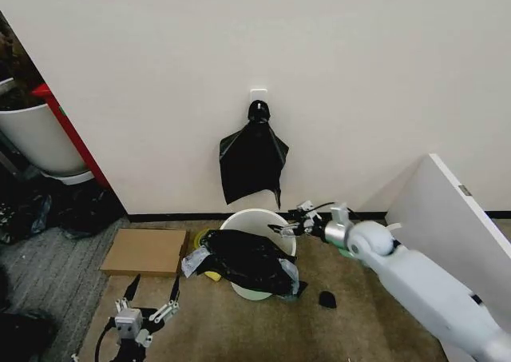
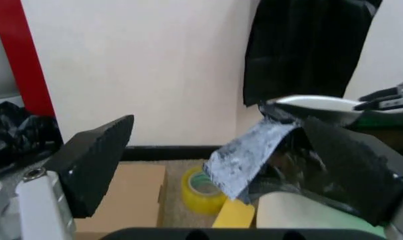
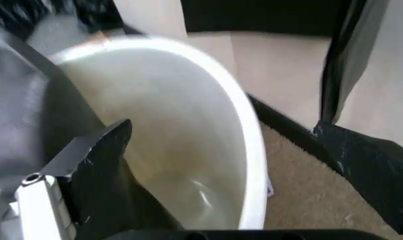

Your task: Place the garbage bag over the trash bin.

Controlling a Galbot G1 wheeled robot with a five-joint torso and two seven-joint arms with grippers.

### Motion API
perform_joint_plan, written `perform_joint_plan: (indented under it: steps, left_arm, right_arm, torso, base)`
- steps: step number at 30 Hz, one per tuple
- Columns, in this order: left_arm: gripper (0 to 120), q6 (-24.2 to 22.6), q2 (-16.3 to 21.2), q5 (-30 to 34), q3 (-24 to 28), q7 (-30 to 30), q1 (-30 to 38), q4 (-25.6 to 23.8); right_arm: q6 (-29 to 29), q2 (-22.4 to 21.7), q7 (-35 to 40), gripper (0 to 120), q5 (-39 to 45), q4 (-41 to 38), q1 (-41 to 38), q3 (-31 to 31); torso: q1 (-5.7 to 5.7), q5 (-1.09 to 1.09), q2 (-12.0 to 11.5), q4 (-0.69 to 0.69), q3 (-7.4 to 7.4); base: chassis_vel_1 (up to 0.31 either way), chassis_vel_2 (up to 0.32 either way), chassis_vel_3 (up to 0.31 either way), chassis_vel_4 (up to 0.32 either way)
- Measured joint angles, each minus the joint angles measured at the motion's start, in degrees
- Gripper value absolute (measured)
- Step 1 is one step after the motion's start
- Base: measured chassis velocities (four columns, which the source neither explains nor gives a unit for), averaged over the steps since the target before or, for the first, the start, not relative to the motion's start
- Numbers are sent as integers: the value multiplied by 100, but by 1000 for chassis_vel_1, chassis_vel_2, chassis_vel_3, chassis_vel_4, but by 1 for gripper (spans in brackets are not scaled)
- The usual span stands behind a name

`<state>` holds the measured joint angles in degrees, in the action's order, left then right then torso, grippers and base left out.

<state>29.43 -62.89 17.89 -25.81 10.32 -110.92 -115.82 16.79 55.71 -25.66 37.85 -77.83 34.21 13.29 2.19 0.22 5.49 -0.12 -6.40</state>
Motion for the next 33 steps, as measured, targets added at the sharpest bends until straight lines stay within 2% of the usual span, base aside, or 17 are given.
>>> perform_joint_plan:
  steps: [4, 7, 8, 10, 11, 15, 18, 24, 26, 27, 29, 33]
  left_arm:
    - [100, 0, 3, -14, 46, -12, 2, 6]
    - [100, -12, 8, -1, 80, -23, 59, 10]
    - [100, -55, 51, 80, 94, -8, 209, 67]
    - [100, -100, 73, 124, 106, 6, 268, 61]
    - [100, -100, 73, 124, 106, 6, 268, 61]
    - [100, -135, 92, 162, 110, 26, 338, 46]
    - [100, -141, 91, 173, 119, 40, 345, 45]
    - [100, -147, 94, 207, 158, 55, 374, 45]
    - [100, -148, 96, 209, 159, 55, 378, 45]
    - [100, -149, 98, 212, 162, 58, 387, 46]
    - [100, -156, 100, 229, 172, 64, 404, 47]
    - [100, -162, 86, 243, 214, 97, 451, 72]
  right_arm:
    - [-138, 160, -118, 98, -206, 351, -82, 48]
    - [-217, 219, -221, 86, -331, 507, -129, 70]
    - [-208, 173, -177, 71, -338, 513, -166, 168]
    - [-205, 174, -172, 63, -333, 575, -199, 193]
    - [-205, 174, -172, 63, -333, 575, -199, 193]
    - [-194, 161, -173, 45, -263, 601, -220, 236]
    - [-182, 150, -165, 40, -244, 592, -220, 243]
    - [-125, 161, -49, 13, -168, 542, -212, 264]
    - [-119, 161, -35, 11, -156, 533, -209, 263]
    - [-108, 161, -1, 5, -132, 507, -195, 258]
    - [-85, 152, 155, 3, -98, 439, -144, 229]
    - [-37, 131, 460, 3, -22, 274, 61, 28]
  torso:
    - [0, -1, 0, -1, 0]
    - [0, -1, 0, -1, 1]
    - [-1, -2, 0, -3, 1]
    - [-1, -2, 0, -2, 1]
    - [-1, -2, 0, -2, 1]
    - [-1, -2, 0, -2, 1]
    - [-1, -2, 1, -1, 1]
    - [-1, -2, 1, -1, 1]
    - [-1, -2, 0, -1, 1]
    - [-1, -1, 0, 0, 1]
    - [-1, 0, 0, 1, 1]
    - [-1, 0, 0, 0, 1]
  base:
    - [0, 0, 0, 0]
    - [0, 0, 0, 0]
    - [0, 0, 0, 0]
    - [0, 0, 0, 0]
    - [0, 0, 0, 0]
    - [0, 0, 0, 0]
    - [0, 0, 0, 0]
    - [0, 0, 0, 0]
    - [0, 0, 0, 0]
    - [0, 0, 0, 0]
    - [0, 0, 0, 0]
    - [0, 0, 0, 0]
